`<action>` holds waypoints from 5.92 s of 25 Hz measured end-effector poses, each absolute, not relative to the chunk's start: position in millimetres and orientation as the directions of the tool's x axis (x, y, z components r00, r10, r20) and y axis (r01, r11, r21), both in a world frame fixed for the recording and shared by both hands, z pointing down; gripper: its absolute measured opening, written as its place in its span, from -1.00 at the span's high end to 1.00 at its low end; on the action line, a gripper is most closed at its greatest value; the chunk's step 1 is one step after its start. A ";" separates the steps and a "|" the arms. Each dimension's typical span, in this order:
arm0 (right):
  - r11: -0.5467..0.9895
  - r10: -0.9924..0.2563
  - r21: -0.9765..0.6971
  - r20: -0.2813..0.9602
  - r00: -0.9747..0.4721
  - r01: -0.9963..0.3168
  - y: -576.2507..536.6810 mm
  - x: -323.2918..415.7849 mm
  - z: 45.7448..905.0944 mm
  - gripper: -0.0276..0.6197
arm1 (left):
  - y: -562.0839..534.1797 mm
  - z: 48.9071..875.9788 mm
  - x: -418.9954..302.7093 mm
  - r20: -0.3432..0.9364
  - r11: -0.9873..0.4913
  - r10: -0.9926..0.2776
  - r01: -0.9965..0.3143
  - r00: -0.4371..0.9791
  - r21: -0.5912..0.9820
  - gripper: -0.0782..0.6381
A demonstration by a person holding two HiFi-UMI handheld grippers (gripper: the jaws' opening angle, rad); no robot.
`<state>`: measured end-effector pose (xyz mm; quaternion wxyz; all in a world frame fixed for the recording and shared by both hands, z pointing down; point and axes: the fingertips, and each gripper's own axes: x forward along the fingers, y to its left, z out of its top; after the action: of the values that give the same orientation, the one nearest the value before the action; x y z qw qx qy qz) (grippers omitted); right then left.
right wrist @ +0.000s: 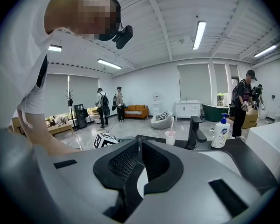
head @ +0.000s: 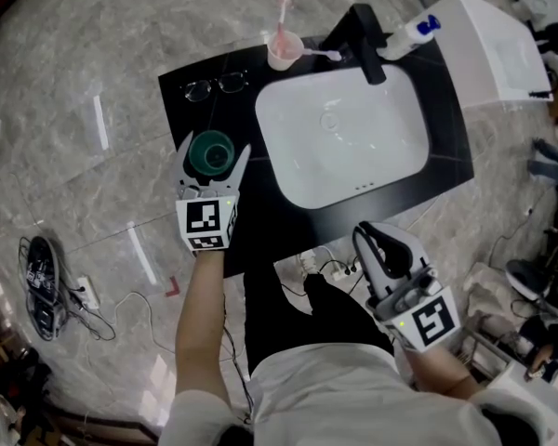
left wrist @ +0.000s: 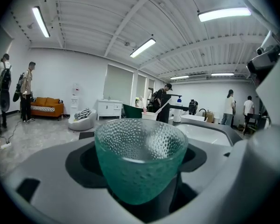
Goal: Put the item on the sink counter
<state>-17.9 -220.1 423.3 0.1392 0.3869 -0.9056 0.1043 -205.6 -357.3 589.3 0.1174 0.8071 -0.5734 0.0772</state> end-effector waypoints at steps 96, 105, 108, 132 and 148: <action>0.804 -0.586 -0.046 0.101 -0.804 -0.593 -162.0 12.2 325.6 0.76 | -255.8 484.6 -193.7 0.269 -0.051 -0.961 -0.997 0.066 0.065 -0.18; 0.811 -0.581 -0.040 0.068 -0.811 -0.584 -161.6 20.5 318.6 0.76 | -222.5 454.4 -196.0 0.212 -0.017 -0.977 -0.998 0.028 0.053 0.03; 0.813 -0.579 -0.032 0.060 -0.813 -0.581 -161.7 24.1 317.1 0.76 | -210.4 449.8 -195.2 0.209 -0.007 -0.978 -0.999 0.018 0.051 0.09; 0.838 -0.546 -0.004 0.012 -0.838 -0.546 -152.5 43.5 309.9 0.76 | -125.0 377.7 -175.6 0.086 0.086 -0.993 -0.996 -0.084 0.021 0.59; 0.816 -0.577 0.020 -0.002 -0.816 -0.577 -150.8 70.6 306.2 0.76 | -75.6 353.0 -161.1 0.069 0.117 -0.991 -0.993 -0.116 0.005 0.77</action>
<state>70.6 -150.8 306.2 0.0019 0.3029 -0.9530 -0.0096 -161.1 -75.6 353.0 0.0273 0.6641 -0.7468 0.0209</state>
